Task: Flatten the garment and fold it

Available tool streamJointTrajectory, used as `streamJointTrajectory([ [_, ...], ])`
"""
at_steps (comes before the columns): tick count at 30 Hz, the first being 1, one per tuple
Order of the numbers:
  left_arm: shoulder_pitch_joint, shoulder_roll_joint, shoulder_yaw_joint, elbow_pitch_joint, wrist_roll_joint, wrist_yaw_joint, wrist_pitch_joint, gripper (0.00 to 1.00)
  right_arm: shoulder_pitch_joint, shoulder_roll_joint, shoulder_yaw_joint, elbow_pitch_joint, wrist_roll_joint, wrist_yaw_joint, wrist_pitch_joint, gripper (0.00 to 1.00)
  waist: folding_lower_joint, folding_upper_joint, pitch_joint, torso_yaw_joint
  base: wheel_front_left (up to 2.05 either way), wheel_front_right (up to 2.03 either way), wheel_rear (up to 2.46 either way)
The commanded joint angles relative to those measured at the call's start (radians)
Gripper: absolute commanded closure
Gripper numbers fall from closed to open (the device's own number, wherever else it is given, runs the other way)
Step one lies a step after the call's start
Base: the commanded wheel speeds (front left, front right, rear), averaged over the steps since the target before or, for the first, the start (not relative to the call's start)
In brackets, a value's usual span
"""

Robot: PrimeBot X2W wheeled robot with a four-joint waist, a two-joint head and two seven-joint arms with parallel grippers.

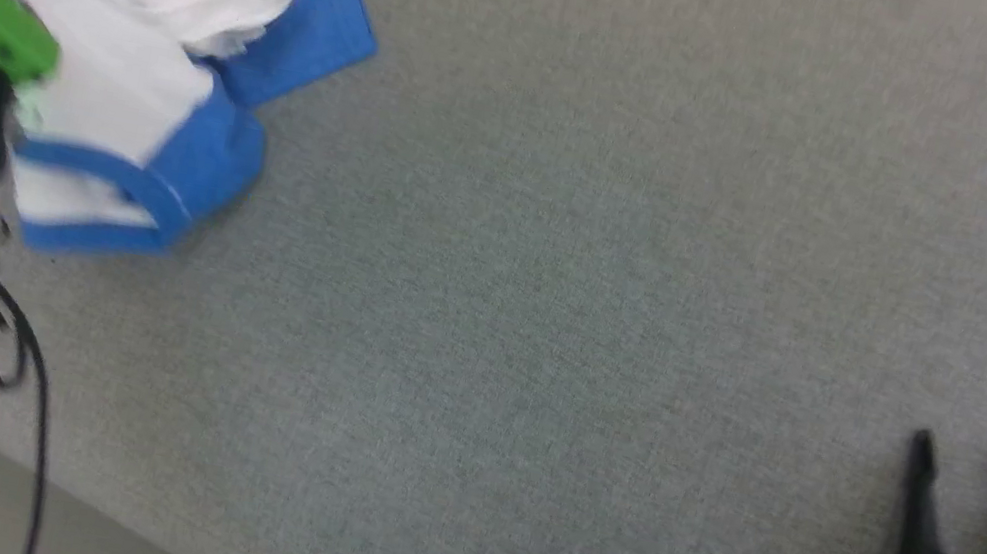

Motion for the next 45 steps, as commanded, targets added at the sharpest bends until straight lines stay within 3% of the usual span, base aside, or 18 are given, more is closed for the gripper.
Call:
streamJointTrajectory([
  [1,-0.052,0.019,-0.013,-0.032,0.018,-0.009,0.004,1.0,0.016,0.011,0.012,0.035,0.008,-0.001,-0.008,0.0,-0.0001,0.0,-0.099,-0.014,0.0,0.0,0.0],
  [5,-0.146,0.062,-0.045,-0.11,0.033,-0.034,0.054,1.0,0.009,0.02,0.025,0.094,0.018,-0.001,-0.036,0.0,-0.0001,0.0,-0.163,-0.051,0.0,0.0,0.0],
  [10,-0.29,0.072,-0.108,-0.173,0.048,-0.067,0.104,1.0,-0.001,0.023,0.043,0.171,0.054,-0.001,-0.07,0.0,-0.0001,0.0,-0.231,-0.108,0.0,0.0,0.0],
  [20,-0.565,-0.031,-0.222,-0.16,0.047,-0.108,0.121,1.0,-0.007,0.023,0.067,0.306,0.101,-0.001,-0.129,0.0,-0.0001,0.0,-0.32,-0.249,0.0,0.0,0.0],
  [25,-0.604,-0.109,-0.267,-0.102,0.018,-0.126,0.128,1.0,-0.012,0.023,0.062,0.336,0.104,-0.001,-0.144,0.0,-0.0001,0.0,-0.327,-0.302,0.0,0.0,0.0],
  [29,-0.53,-0.152,-0.311,-0.065,0.0,-0.146,0.129,1.0,-0.02,0.023,0.048,0.347,0.103,-0.001,-0.153,0.0,-0.0001,0.0,-0.322,-0.332,0.0,0.0,0.0],
  [36,-0.231,-0.223,-0.415,0.013,-0.05,-0.165,0.112,1.0,-0.006,0.023,0.017,0.361,0.101,-0.001,-0.16,0.0,-0.0001,0.0,-0.314,-0.346,0.0,0.0,0.0],
  [45,0.204,-0.246,-0.641,0.162,-0.136,-0.176,0.178,1.0,0.007,0.023,0.018,0.373,0.116,-0.001,-0.163,0.0,-0.0001,0.0,-0.311,-0.374,0.0,0.0,0.0],
])
